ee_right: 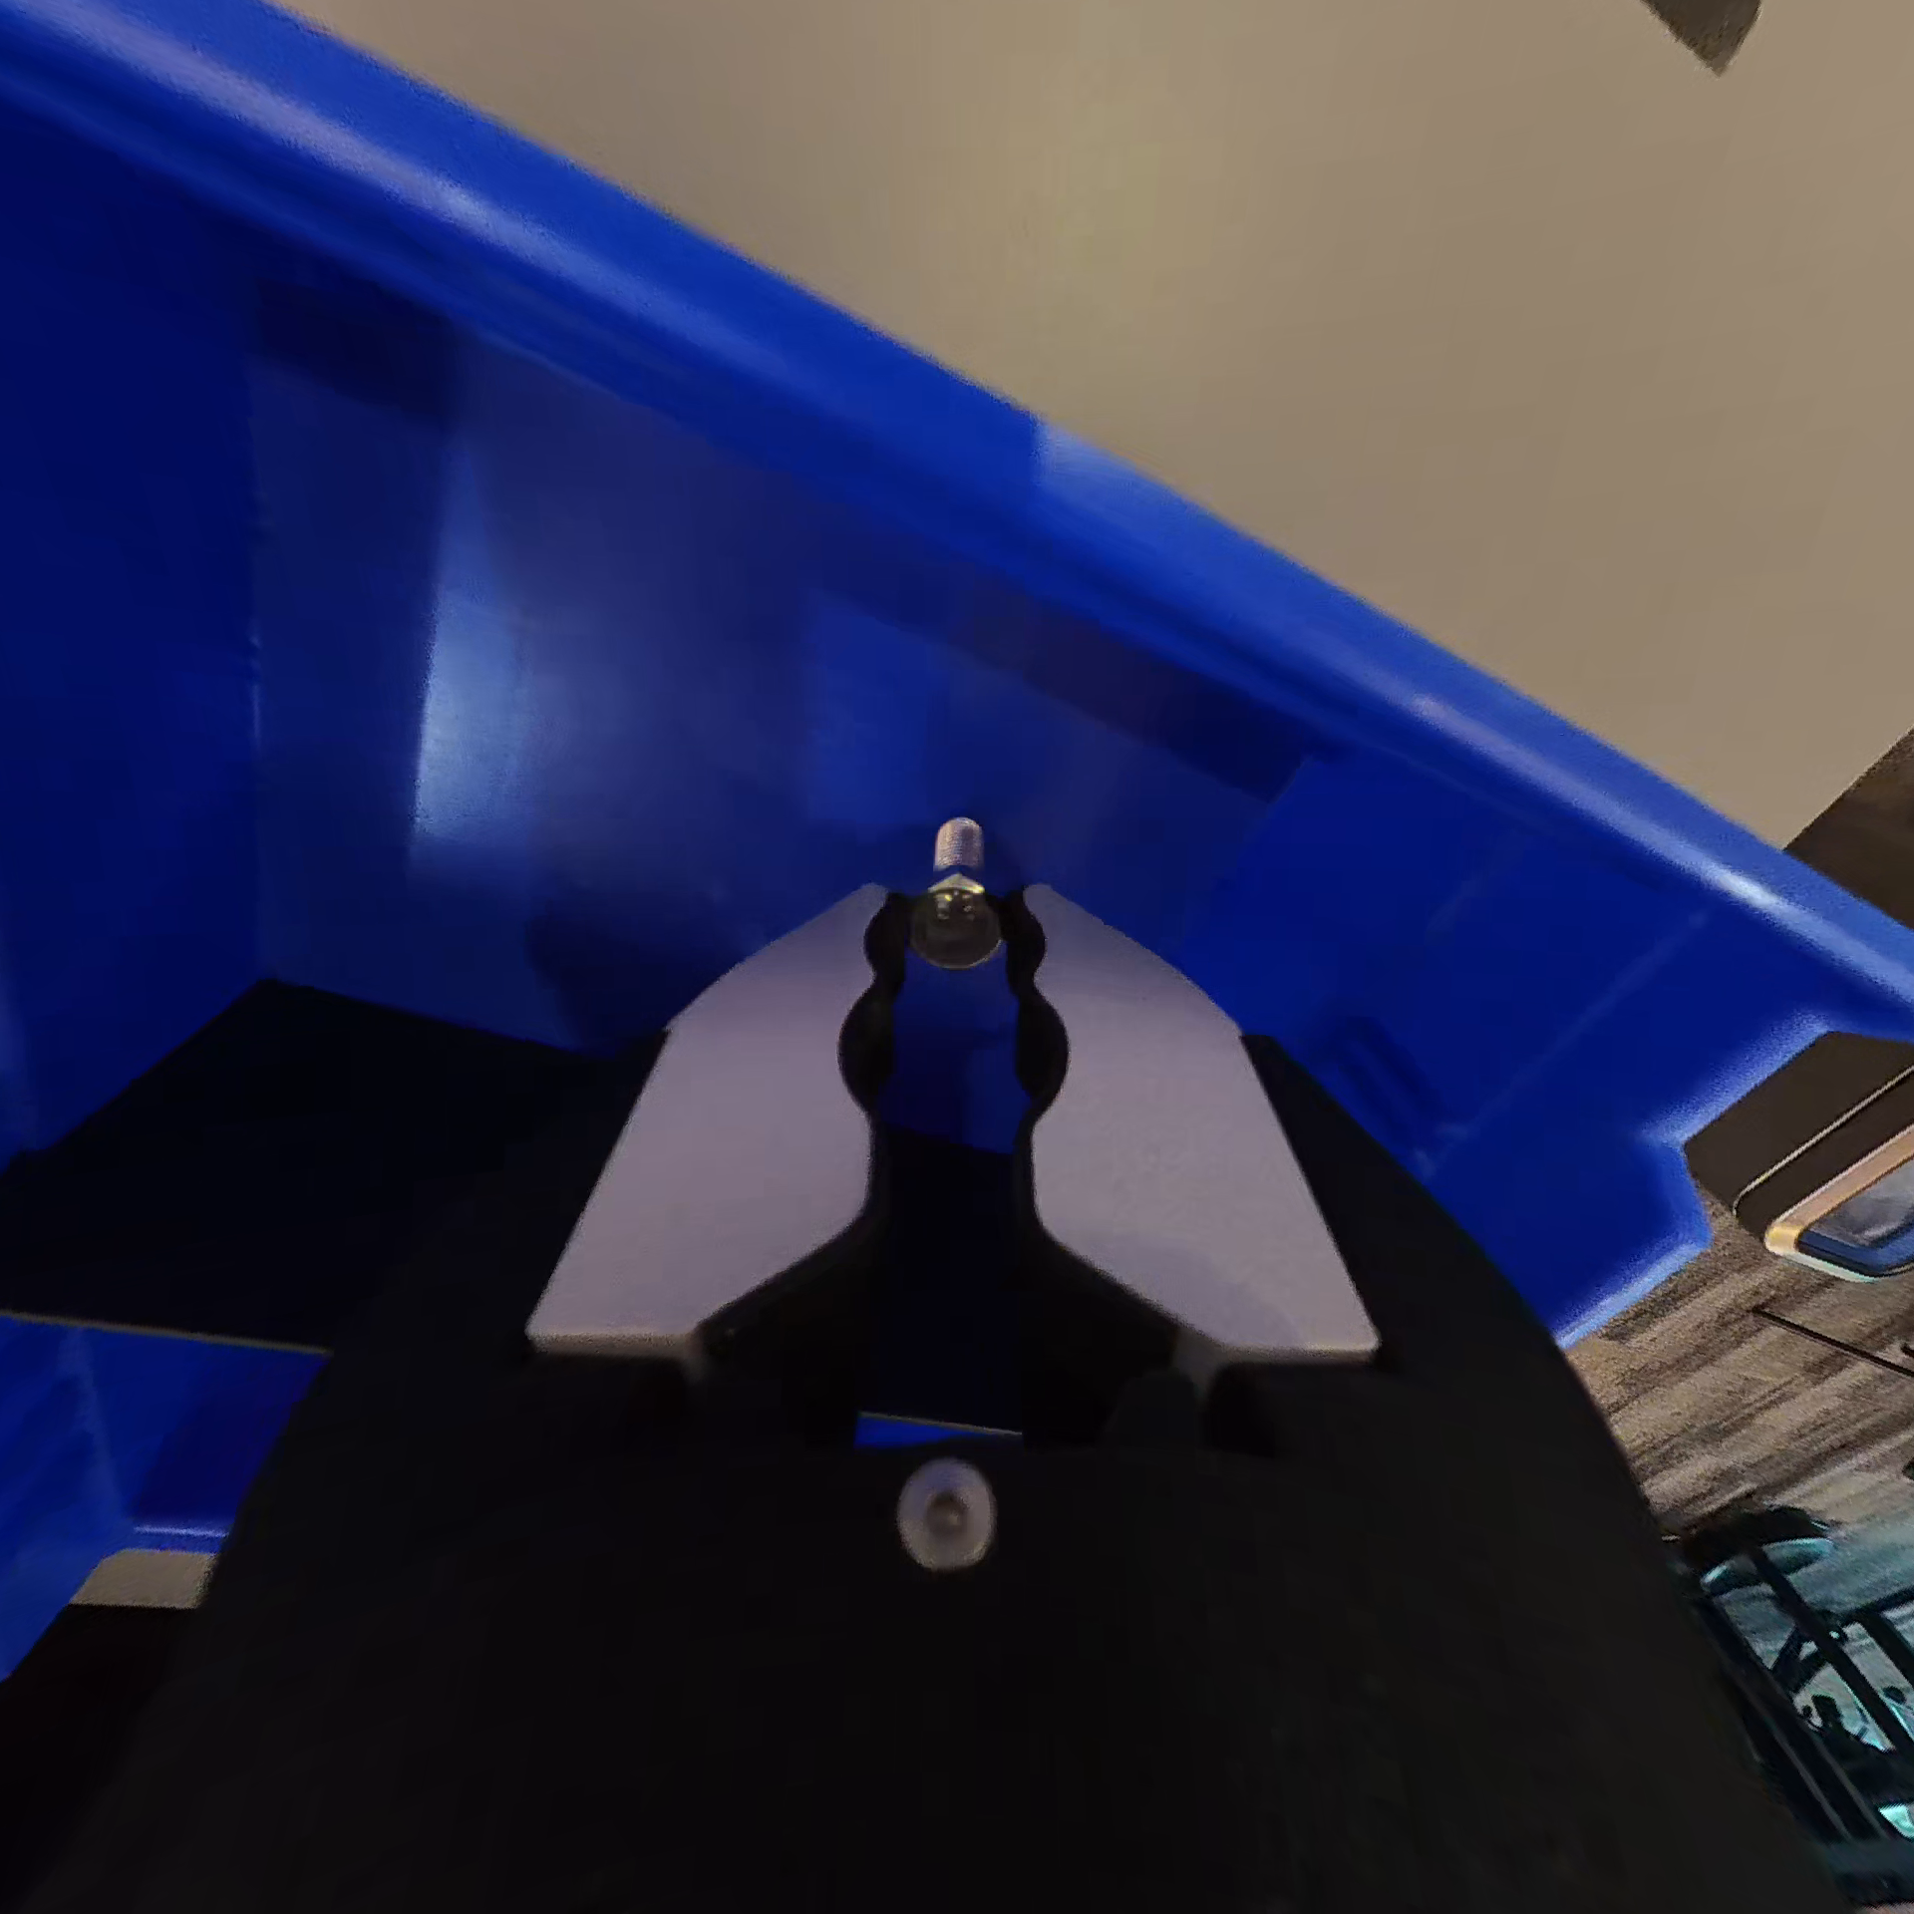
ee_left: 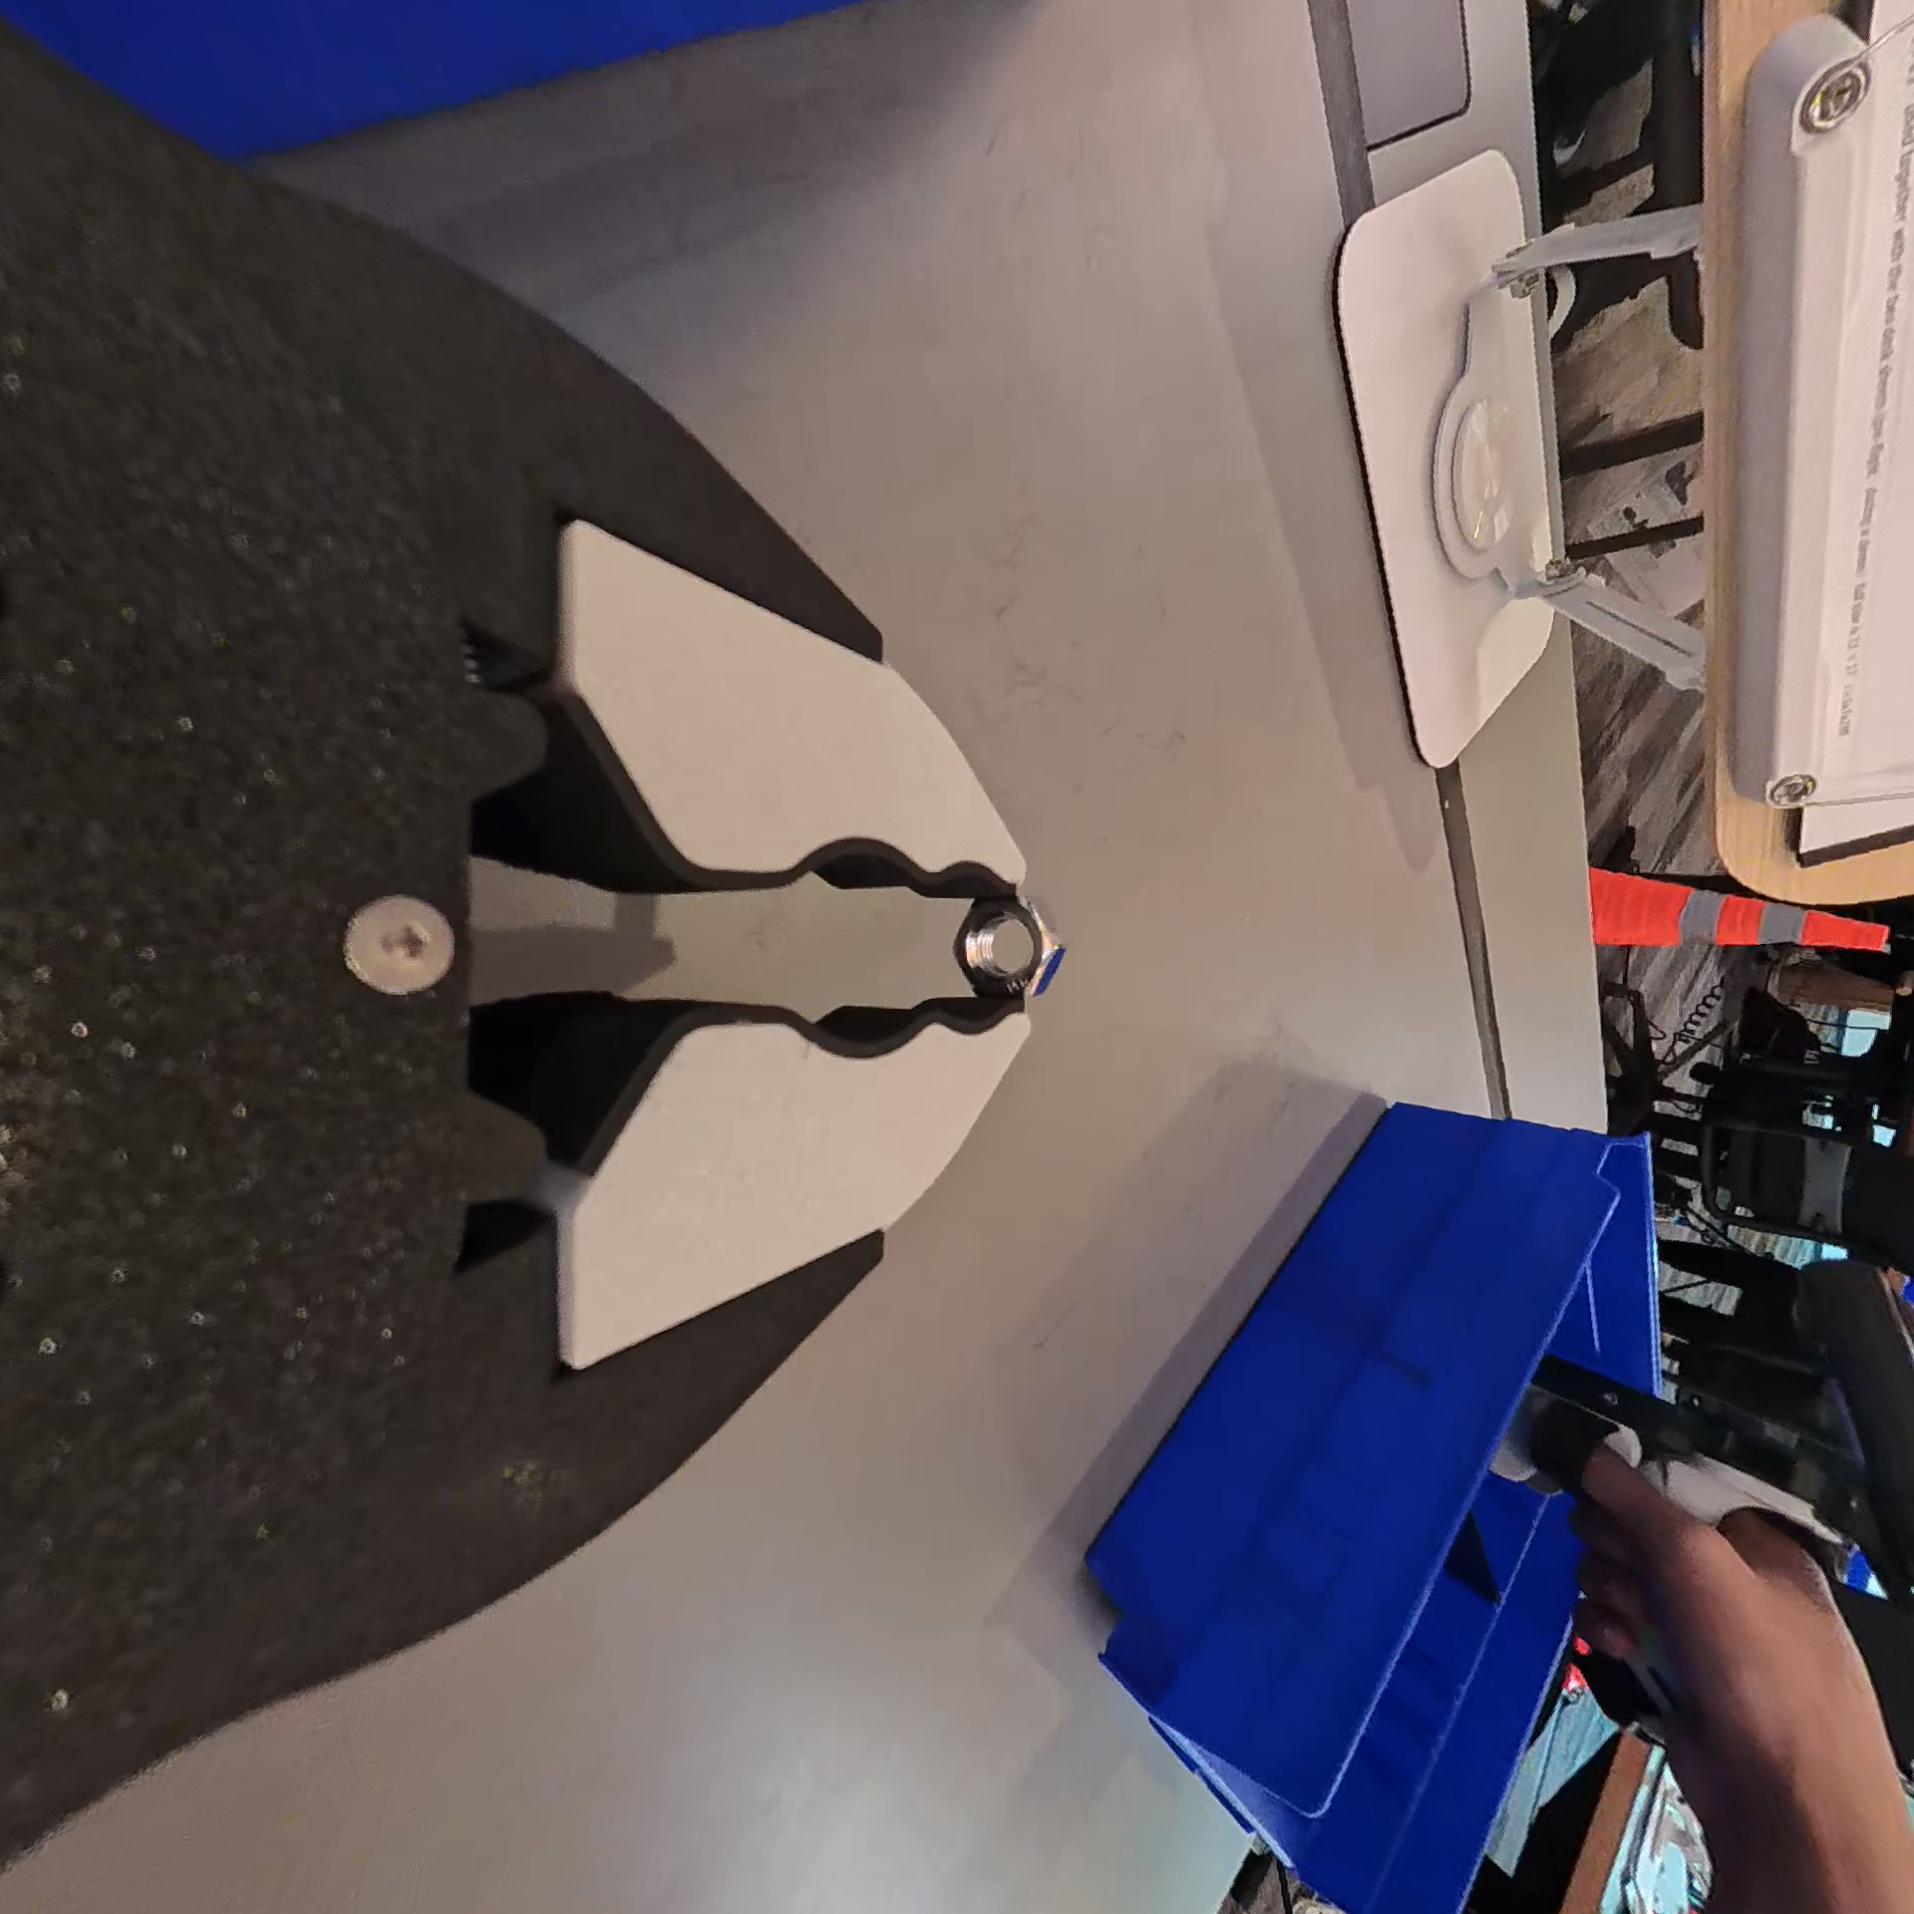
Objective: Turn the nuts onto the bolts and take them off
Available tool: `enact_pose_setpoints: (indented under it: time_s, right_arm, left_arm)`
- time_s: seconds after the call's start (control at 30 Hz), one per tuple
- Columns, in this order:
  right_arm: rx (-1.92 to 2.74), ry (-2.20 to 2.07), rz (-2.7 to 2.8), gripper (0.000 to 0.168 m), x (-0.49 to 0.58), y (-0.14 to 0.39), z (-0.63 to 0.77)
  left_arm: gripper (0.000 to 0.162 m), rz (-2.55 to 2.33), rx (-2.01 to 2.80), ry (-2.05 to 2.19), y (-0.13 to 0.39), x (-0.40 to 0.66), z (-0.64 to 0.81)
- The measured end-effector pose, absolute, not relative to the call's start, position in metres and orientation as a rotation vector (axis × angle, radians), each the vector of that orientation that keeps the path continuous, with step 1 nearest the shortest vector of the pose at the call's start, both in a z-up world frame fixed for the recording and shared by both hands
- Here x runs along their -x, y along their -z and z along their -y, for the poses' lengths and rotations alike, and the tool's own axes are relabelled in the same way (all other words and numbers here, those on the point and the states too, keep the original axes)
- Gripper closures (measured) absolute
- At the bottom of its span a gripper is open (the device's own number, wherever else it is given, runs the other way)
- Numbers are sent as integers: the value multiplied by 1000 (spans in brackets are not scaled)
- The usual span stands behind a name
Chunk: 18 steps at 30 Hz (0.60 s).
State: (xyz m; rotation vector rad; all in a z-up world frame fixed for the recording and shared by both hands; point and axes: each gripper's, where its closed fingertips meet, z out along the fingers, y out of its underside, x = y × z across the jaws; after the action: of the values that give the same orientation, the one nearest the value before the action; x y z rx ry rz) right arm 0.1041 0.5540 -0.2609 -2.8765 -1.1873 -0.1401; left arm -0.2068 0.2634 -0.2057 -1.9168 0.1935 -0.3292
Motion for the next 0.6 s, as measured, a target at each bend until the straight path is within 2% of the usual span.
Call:
enact_pose_setpoints:
  time_s: [0.1, 0.27, 0.33, 0.43, 0.5, 0.6]
  right_arm:
    - [2824, 124, 1189, 129, -103, 249, -557]
    - [2539, -25, 1106, 123, -85, 170, -540]
    - [2312, -228, 1073, 123, -54, 128, -507]
    - [1941, -767, 1101, 124, 20, 85, -407]
    - [1722, -1102, 1127, 124, 64, 79, -332]
    - [1583, -1408, 1155, 123, 113, 115, -249]
  left_arm:
    - [145, -201, 1921, 338, 207, 204, -263]
    - [145, -206, 1925, 350, 208, 205, -263]
    - [145, -200, 1927, 354, 209, 206, -264]
    - [145, -202, 1927, 364, 209, 208, -264]
    - [145, -210, 1913, 359, 206, 210, -264]
    - [145, -244, 1888, 355, 200, 211, -263]
